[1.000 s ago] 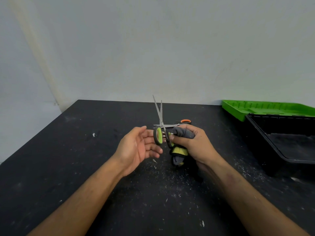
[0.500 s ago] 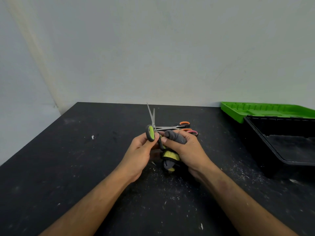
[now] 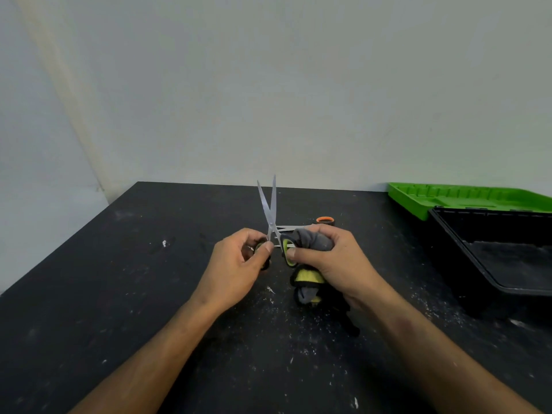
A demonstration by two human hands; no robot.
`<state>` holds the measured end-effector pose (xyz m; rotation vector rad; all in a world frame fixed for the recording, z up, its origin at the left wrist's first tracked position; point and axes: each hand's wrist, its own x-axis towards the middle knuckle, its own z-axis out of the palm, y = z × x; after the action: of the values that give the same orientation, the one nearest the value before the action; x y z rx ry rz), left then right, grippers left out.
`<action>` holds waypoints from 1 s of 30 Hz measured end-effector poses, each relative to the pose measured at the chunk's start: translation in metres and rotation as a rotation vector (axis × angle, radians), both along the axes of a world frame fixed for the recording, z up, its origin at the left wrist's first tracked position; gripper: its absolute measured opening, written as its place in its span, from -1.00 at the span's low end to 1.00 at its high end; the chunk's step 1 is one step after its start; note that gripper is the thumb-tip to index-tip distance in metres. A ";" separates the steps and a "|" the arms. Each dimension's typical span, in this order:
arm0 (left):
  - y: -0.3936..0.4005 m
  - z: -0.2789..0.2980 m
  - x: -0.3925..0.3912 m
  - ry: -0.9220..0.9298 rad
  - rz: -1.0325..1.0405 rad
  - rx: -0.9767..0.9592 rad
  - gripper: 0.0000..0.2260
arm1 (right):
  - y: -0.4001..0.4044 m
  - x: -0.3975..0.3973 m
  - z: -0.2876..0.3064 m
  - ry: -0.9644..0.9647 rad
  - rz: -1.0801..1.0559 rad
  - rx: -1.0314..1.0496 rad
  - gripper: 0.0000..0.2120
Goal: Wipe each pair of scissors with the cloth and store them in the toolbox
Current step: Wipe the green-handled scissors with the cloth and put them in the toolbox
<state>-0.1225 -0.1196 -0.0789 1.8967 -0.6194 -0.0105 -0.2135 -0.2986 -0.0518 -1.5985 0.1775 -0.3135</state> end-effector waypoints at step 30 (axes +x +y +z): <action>-0.011 0.006 -0.016 0.473 -0.193 -0.251 -0.72 | -0.006 -0.004 -0.001 -0.036 -0.115 -0.324 -0.93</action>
<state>-0.1382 -0.1308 -0.0727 1.5125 -0.4498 -0.4717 -0.2177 -0.3045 -0.0524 -1.9046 0.1988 -0.4790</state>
